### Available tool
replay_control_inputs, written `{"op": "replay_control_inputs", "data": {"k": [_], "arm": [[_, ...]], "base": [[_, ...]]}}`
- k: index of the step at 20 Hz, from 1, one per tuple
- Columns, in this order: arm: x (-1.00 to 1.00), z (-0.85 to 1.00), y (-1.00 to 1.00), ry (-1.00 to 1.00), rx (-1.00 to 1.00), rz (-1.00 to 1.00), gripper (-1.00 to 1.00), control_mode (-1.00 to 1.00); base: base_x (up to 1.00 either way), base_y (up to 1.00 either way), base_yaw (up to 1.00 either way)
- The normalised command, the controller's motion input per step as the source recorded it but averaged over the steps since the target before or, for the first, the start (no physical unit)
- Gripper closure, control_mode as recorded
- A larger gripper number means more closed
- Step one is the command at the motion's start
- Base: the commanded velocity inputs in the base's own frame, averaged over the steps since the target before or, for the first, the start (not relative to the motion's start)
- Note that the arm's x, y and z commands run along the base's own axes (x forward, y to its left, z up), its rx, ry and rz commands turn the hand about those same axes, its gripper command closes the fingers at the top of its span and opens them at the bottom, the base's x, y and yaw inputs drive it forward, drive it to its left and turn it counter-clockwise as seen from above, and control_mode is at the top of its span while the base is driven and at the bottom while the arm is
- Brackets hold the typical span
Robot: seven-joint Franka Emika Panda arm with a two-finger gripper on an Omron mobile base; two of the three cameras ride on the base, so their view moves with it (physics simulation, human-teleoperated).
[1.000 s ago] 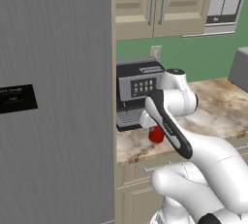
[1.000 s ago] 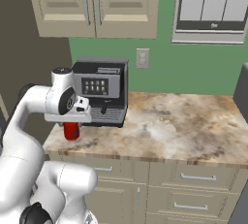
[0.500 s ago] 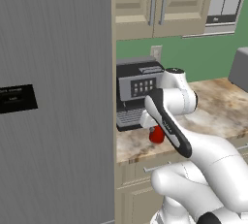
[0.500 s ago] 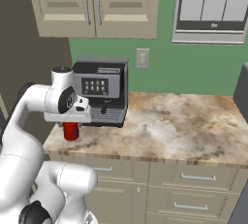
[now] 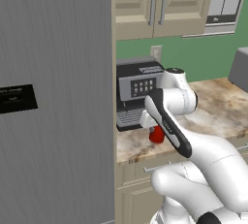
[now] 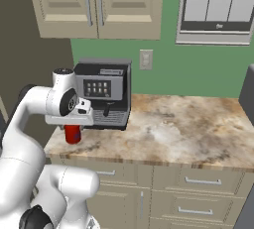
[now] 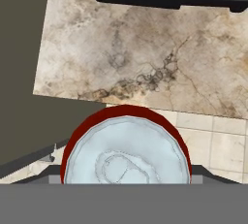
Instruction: Four empty soda cans are scattered around the kitchen. Gather all the cans and cluster them next to the stove for recycling.
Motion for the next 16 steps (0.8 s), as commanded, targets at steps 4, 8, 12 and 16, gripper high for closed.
{"op": "replay_control_inputs", "data": {"k": [4, 8, 12, 16], "arm": [[0.00, 0.00, 0.00, 0.00, 0.00, 0.00, 1.00, 1.00], [0.00, 0.00, 0.00, 0.00, 0.00, 0.00, 1.00, 1.00], [0.00, 0.00, 0.00, 0.00, 0.00, 0.00, 1.00, 1.00], [0.00, 0.00, 0.00, 0.00, 0.00, 0.00, 1.00, 1.00]], "base": [[-0.29, 0.00, 0.00], [-0.48, -0.04, 0.00], [-0.54, -0.06, -0.06], [-0.19, 0.01, -0.68]]}}
